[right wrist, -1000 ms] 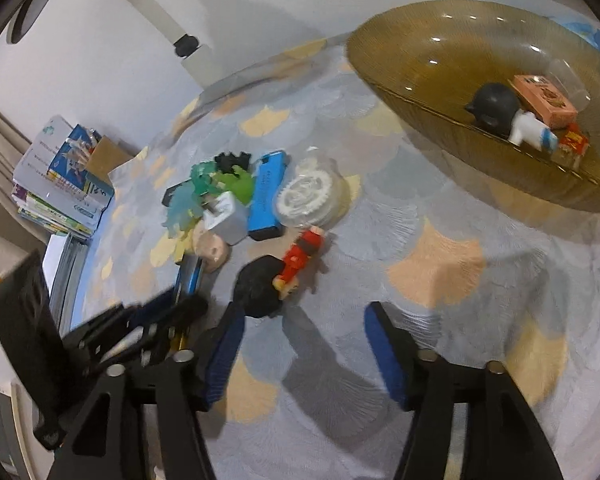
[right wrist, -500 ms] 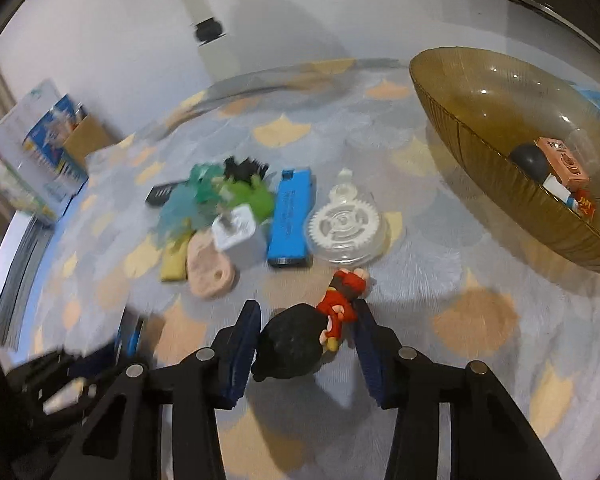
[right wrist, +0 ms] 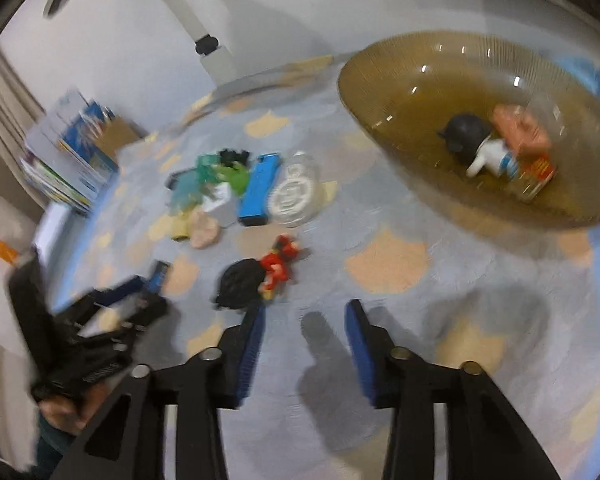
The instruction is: Organize rigid objects
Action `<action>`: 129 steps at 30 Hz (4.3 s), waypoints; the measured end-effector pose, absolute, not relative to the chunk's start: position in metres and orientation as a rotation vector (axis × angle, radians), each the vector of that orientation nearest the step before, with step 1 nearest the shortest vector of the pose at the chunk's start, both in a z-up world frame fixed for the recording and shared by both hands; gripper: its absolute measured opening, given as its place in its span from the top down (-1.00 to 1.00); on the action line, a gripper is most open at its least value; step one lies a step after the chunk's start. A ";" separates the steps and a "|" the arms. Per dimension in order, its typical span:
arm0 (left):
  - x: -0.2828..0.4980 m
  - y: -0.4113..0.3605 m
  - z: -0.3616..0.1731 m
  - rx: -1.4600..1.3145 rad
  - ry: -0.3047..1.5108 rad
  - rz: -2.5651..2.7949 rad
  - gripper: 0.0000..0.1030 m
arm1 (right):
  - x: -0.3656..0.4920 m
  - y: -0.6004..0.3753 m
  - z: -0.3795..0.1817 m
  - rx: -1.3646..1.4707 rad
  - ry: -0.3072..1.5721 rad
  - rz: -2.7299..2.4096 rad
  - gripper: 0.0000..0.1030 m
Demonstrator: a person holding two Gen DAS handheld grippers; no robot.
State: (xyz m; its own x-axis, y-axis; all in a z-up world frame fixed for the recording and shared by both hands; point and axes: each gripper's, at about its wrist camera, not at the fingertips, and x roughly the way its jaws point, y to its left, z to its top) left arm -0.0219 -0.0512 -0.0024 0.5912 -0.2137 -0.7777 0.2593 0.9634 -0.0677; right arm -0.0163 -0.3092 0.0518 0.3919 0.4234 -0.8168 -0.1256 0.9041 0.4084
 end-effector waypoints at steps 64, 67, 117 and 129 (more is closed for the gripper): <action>-0.037 -0.056 0.070 -0.019 0.705 -0.317 0.62 | -0.056 -0.275 0.105 -0.022 0.910 0.292 0.37; -0.031 -0.068 0.102 -0.034 0.639 -0.360 0.62 | -0.060 -0.301 0.139 0.005 0.825 0.229 0.37; 0.006 0.013 -0.002 -0.096 0.885 0.014 -0.17 | -0.016 -0.257 0.035 0.083 0.992 0.265 -0.26; 0.006 0.010 0.009 -0.116 0.880 -0.089 -0.26 | -0.009 -0.250 0.027 0.023 1.004 0.209 -0.26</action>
State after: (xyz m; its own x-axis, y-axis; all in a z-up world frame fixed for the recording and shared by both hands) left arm 0.0058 0.0096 0.0087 0.6342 -0.1251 -0.7629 0.0298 0.9900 -0.1376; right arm -0.0085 -0.2502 0.0274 0.5187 0.1852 -0.8346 -0.1637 0.9797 0.1157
